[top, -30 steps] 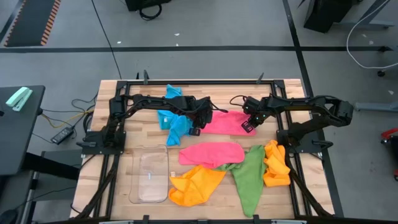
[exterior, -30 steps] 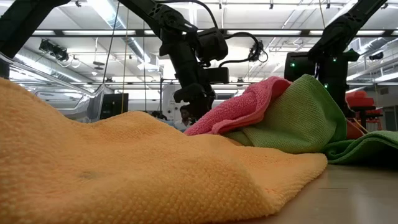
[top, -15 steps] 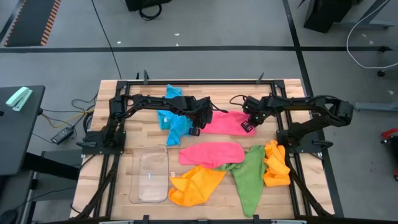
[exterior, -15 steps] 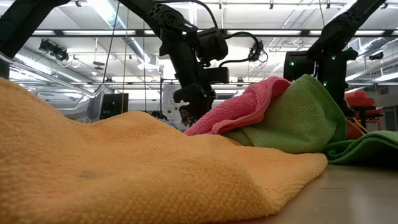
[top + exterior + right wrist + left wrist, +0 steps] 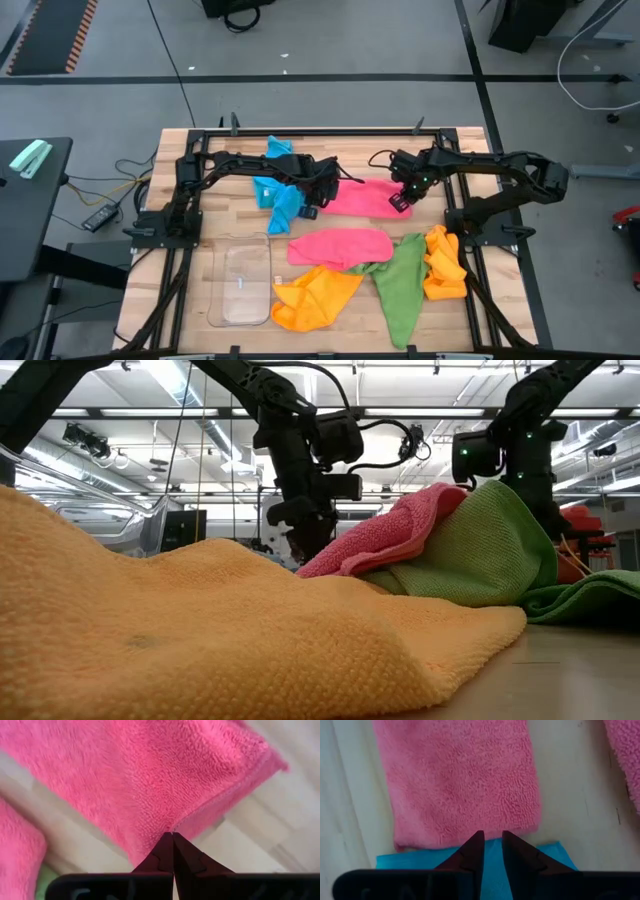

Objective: Fold microfiber towels
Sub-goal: Fold the top pink microfiber cloth

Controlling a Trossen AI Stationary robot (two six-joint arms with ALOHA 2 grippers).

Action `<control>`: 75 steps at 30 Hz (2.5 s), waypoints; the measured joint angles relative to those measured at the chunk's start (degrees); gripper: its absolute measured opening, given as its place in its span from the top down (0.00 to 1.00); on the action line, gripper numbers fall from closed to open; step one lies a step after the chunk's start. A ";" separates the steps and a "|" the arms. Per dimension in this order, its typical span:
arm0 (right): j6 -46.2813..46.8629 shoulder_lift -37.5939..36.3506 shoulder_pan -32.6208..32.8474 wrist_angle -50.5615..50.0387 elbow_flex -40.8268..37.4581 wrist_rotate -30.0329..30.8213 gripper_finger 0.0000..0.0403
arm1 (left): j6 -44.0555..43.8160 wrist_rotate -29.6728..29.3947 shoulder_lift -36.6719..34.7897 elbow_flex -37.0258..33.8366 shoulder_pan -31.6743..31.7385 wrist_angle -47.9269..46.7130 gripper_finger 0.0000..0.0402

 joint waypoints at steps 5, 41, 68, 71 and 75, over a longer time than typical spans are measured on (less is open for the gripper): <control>1.24 0.00 2.01 -3.34 0.00 -0.42 0.99 | 0.00 0.00 0.00 0.00 0.00 -0.33 0.81; -3.20 -1.44 7.39 -2.48 5.27 10.55 0.66 | -5.81 0.03 5.34 0.04 0.47 12.34 0.76; -11.11 -2.06 14.09 24.46 -4.32 10.60 0.74 | 2.80 -5.27 1.79 -0.07 2.10 5.16 0.74; -12.36 -3.52 14.14 23.99 -4.33 11.82 0.74 | 2.36 -7.98 1.77 -0.07 1.08 4.86 0.71; -12.58 -5.22 14.23 24.76 -4.33 11.91 0.74 | 0.76 -9.62 1.77 -0.07 0.03 0.83 0.69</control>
